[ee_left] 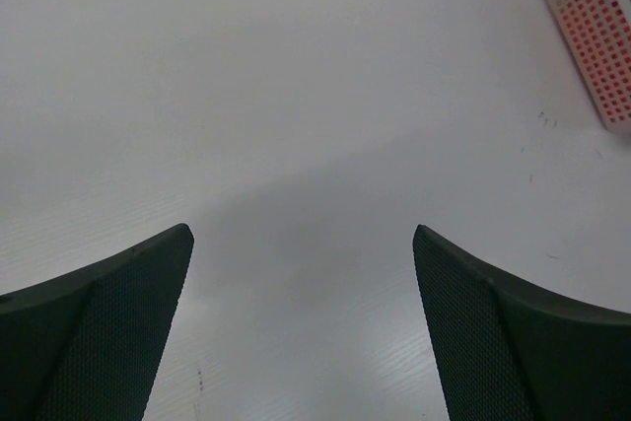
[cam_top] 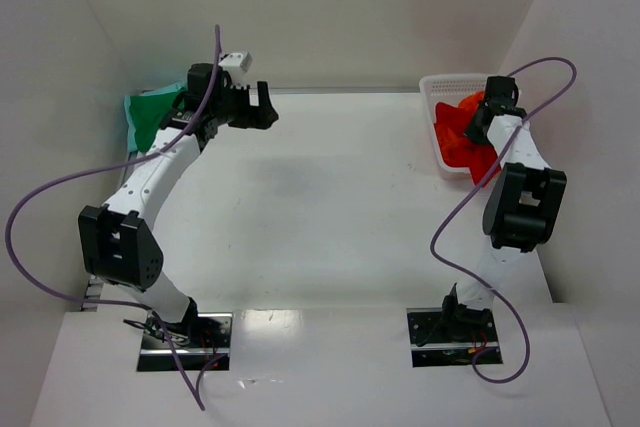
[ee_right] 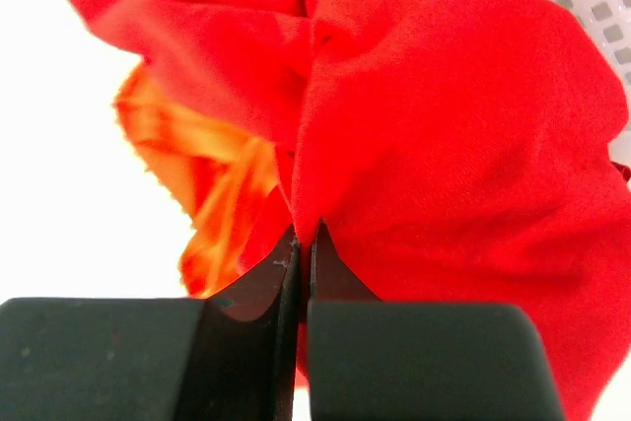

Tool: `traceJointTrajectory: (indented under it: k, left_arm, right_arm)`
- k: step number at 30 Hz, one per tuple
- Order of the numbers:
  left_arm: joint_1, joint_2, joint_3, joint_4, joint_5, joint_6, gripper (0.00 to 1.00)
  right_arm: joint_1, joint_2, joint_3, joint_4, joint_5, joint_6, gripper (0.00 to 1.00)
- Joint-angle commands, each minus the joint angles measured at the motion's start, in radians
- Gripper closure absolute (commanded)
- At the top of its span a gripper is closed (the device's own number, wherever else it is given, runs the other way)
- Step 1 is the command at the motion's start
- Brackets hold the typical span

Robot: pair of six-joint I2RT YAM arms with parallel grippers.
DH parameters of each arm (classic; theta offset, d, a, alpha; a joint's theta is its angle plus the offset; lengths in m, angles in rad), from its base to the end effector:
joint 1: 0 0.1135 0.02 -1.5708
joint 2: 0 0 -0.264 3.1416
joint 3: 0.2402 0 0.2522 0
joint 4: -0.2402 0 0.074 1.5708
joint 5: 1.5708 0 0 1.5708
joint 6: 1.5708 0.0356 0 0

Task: Fold and stack the t-shirts
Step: Grab crumpled tshirt from bin with the right arm, then move the tshirt to the center of the board

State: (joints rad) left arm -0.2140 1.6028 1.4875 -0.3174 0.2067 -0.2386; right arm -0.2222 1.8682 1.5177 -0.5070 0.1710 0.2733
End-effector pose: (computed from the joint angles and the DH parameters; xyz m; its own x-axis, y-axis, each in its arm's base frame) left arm 0.3673 -0.0873 0.3631 -0.4903 -0.1301 -0.8618 0.2820 0.9119 -0.2982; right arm 0.4078 -0.0983 0.2557 -0.6223 0.4133 -0.6648 0.5128 0.8569 0.0527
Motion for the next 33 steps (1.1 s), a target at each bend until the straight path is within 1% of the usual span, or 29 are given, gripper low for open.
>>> traceJointTrajectory:
  k: [1,3,5,8,10,12,14,15,18,20,23,24,26,27,28,30,31,32,33]
  left_arm:
    - [0.001,0.031,0.08,-0.012,0.175,0.03,0.0]
    - [0.001,0.031,0.089,-0.007,0.238,0.034,0.0]
    - [-0.001,0.045,0.092,0.018,0.318,0.039,0.0]
    - [-0.021,0.103,0.163,0.027,0.455,0.039,0.0]
    - [-0.046,0.134,0.199,0.028,0.488,0.039,0.0]
    - [-0.068,0.147,0.226,0.031,0.503,0.047,0.0]
    - [-0.095,0.162,0.257,0.05,0.547,0.065,0.0]
    - [-0.104,0.173,0.268,0.069,0.582,0.065,0.0]
    - [-0.135,0.189,0.279,0.133,0.654,0.036,0.0]
    - [-0.162,0.2,0.284,0.175,0.675,0.026,0.0]
    - [-0.206,0.211,0.295,0.21,0.682,0.021,0.0]
    - [-0.225,0.229,0.295,0.223,0.651,0.034,0.0]
    - [-0.235,0.239,0.295,0.224,0.612,0.044,0.04]
    - [-0.245,0.252,0.295,0.224,0.597,0.044,0.09]
    - [-0.246,0.263,0.295,0.224,0.555,0.029,0.27]
    - [-0.255,0.266,0.286,0.233,0.503,0.005,0.55]
    - [-0.255,0.266,0.268,0.239,0.472,-0.012,0.75]
    - [-0.255,0.266,0.258,0.249,0.445,-0.021,0.92]
    - [-0.255,0.266,0.25,0.254,0.421,-0.027,0.99]
  right_arm:
    - [0.024,-0.195,0.09,0.004,-0.151,-0.005,1.0]
    - [0.034,-0.248,0.138,-0.007,-0.218,0.004,1.0]
    - [0.074,-0.293,0.198,-0.018,-0.288,0.013,1.0]
    - [0.143,-0.328,0.248,-0.051,-0.3,0.016,1.0]
    - [0.202,-0.348,0.282,-0.068,-0.31,0.026,1.0]
    - [0.24,-0.357,0.291,-0.069,-0.347,0.046,1.0]
    - [0.296,-0.38,0.284,-0.066,-0.426,0.073,1.0]
    - [0.322,-0.392,0.264,-0.047,-0.477,0.091,1.0]
    - [0.38,-0.419,0.215,0.004,-0.557,0.133,1.0]
    - [0.416,-0.428,0.19,0.014,-0.599,0.149,1.0]
    - [0.437,-0.441,0.157,0.036,-0.65,0.157,1.0]
    - [0.437,-0.468,0.144,0.048,-0.658,0.175,1.0]
    - [0.437,-0.488,0.133,0.062,-0.684,0.185,1.0]
    - [0.437,-0.489,0.123,0.062,-0.685,0.185,1.0]
    - [0.437,-0.502,0.122,0.07,-0.712,0.185,1.0]
    - [0.437,-0.515,0.11,0.071,-0.728,0.185,1.0]
    - [0.437,-0.524,0.102,0.071,-0.734,0.185,1.0]
    - [0.437,-0.536,0.092,0.071,-0.737,0.185,1.0]
    - [0.437,-0.547,0.082,0.071,-0.737,0.185,1.0]
